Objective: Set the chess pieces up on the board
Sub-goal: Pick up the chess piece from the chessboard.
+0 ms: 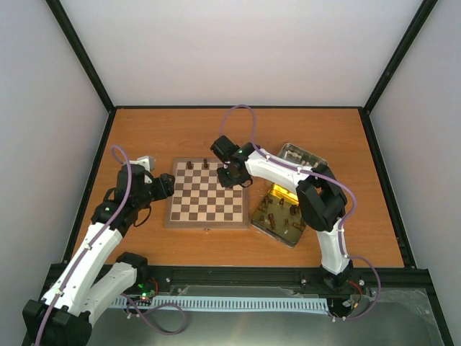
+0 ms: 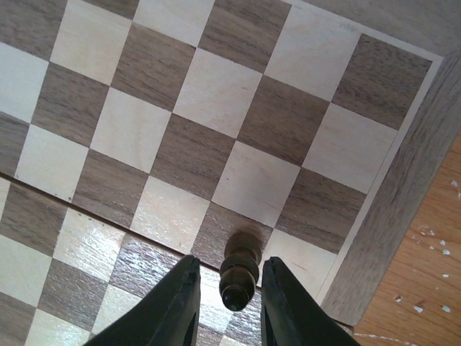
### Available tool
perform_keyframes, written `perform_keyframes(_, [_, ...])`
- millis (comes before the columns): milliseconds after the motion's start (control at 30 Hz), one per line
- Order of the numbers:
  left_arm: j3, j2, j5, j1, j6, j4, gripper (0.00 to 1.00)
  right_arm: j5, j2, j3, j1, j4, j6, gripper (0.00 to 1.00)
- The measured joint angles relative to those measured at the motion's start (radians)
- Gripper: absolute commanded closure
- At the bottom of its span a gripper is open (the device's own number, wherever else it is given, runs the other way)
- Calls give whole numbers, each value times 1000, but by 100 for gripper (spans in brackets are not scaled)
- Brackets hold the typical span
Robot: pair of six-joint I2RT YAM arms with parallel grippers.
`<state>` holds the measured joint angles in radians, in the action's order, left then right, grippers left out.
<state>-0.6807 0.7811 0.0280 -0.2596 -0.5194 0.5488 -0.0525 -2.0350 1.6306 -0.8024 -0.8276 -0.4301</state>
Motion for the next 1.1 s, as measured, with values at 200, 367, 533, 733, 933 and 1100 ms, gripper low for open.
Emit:
perform_keyframes(200, [0,0,0,0,0,0,30,-11,-3,5,0,16,1,90])
perform_keyframes(367, [0,0,-2,0,0,0,30,-27,-29,48,0,21,3,92])
perform_keyframes(533, [0,0,-3,0,0,0,30,-49,-34,54,0,44,4,92])
perform_keyframes(733, [0,0,-4,0,0,0,30,-90,-82,127,0,90,4,92])
perform_keyframes(933, [0,0,-6,0,0,0,30,-93,-155,236,0,122,7,91])
perform_keyframes(1100, [0,-2,-18,0,0,0,30,-85,-198,315,-15,126,19,91])
